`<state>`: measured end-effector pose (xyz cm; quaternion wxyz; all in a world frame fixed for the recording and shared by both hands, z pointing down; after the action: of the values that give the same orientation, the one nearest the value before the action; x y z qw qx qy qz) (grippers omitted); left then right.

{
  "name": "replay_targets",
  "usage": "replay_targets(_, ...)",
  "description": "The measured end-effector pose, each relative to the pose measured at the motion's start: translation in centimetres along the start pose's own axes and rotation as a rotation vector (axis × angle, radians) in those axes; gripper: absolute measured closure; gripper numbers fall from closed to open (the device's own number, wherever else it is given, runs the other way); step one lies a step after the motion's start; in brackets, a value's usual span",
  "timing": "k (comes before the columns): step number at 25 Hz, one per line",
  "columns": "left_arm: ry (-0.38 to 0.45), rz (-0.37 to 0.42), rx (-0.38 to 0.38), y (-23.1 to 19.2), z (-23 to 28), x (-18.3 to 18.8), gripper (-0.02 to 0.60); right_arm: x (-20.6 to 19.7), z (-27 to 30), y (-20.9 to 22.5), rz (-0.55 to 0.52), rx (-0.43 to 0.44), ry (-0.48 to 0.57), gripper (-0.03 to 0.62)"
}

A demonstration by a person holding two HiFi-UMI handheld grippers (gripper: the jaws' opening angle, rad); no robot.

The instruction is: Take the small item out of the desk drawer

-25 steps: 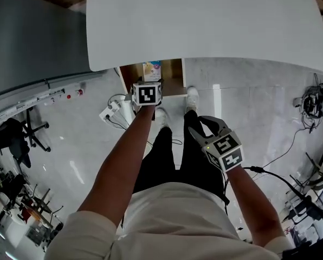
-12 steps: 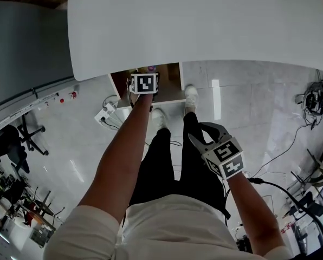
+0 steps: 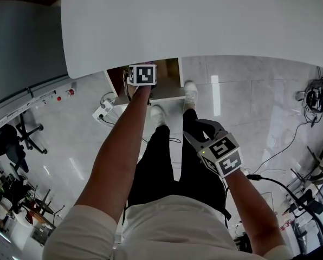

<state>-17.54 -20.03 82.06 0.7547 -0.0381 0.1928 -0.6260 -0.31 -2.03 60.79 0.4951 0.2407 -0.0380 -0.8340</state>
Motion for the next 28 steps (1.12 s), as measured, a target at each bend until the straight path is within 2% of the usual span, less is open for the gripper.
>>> replay_targets(8,0.025,-0.051,0.096,-1.0,0.2,-0.3,0.199,-1.4,0.0,0.9,0.025,0.012,-0.016,0.427)
replay_targets(11,0.032,-0.101,0.116,-1.6,-0.1,-0.5,0.195,-1.5,-0.1,1.1,0.029,0.019,-0.017,0.433)
replay_targets(18,0.005,-0.16,0.096,-2.5,0.8,-1.2,0.192,-1.2,-0.1,1.2,0.022,0.03,-0.016,0.436)
replay_targets(24,0.027,-0.152,0.057,-2.7,1.7,-0.9,0.189,-1.8,0.2,1.6,0.02,0.036,-0.028,0.439)
replay_targets(28,0.032,-0.154,0.069,-2.7,1.6,-1.0,0.189,-2.0,0.2,1.7,0.02,0.038,-0.029,0.442)
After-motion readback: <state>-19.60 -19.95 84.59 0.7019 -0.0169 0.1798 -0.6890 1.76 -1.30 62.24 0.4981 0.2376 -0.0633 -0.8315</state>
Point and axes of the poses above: the fingertips, and each gripper's own axes: z forward along the fingers, y to its right, x out of its top, the point moved 2 cm from there along -z, backward along the fingers, and after that the axes turned 15 degrees about -x, right-handed, at the moved point
